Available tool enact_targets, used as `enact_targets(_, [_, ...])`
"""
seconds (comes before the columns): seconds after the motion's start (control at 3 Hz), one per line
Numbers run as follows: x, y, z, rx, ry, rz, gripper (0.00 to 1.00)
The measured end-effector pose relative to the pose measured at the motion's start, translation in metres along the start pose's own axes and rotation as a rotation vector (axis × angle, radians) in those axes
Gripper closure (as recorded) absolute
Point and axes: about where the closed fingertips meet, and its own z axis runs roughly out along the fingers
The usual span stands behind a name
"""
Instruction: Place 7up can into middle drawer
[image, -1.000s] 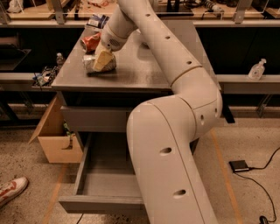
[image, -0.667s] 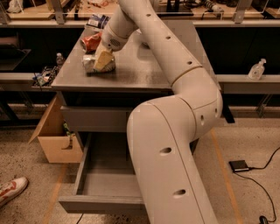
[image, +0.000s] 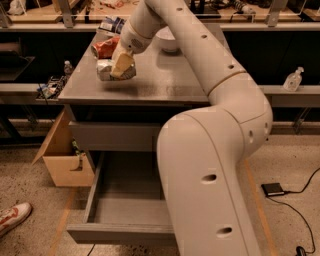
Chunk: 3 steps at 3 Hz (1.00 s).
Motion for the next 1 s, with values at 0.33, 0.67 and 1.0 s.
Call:
enact_targets(0.33, [-0.005,0.022,-0.045,0.038,-0.005,-0.007,1.00])
enact_targets(0.67, [-0.009,0.058,-0.091,0.072,-0.012,0.019,1.00])
enact_targets(1.0, [0.001,0.084,-0.079,0.025,0.021,0.026,1.00])
